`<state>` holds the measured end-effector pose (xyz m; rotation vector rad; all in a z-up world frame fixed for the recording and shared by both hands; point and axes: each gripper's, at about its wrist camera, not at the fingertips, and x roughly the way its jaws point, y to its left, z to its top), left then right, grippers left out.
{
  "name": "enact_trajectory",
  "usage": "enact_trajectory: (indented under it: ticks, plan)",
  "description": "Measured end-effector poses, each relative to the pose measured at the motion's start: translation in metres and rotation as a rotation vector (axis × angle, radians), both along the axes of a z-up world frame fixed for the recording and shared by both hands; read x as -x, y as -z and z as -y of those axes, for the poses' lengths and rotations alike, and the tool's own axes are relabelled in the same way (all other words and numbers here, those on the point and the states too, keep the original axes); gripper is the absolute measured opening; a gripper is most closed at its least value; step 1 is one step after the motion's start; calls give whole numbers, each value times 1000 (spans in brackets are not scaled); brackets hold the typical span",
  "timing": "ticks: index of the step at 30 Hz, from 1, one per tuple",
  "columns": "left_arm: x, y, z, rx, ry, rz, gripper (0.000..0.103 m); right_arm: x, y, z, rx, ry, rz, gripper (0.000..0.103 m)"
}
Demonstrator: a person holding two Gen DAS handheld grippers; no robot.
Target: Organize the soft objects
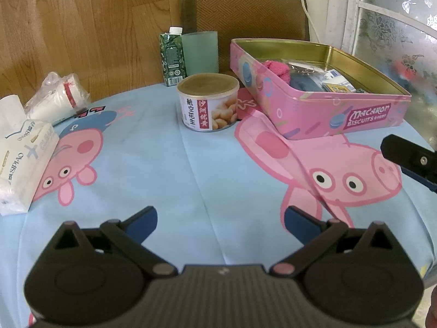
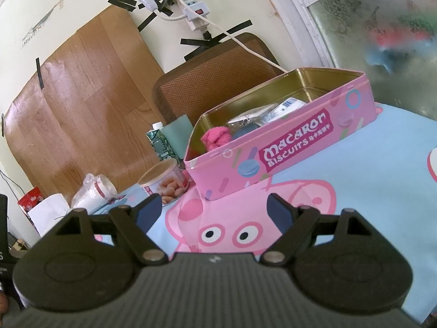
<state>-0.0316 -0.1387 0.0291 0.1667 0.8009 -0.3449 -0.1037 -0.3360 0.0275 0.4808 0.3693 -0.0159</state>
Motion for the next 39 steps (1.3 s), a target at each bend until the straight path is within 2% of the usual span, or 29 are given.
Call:
enact_trajectory:
  ticks: [17,32,39]
  plan:
    - [-1,-5,0,8,3,7,103,-1,0,0,1,6,2,86]
    - [4,-14,-4,52,-4,35,103,-1,-2,-1,6,8,3,86]
    - [11,-18,-1,58,34,98,103,1,-3,-5,52,9,15,87]
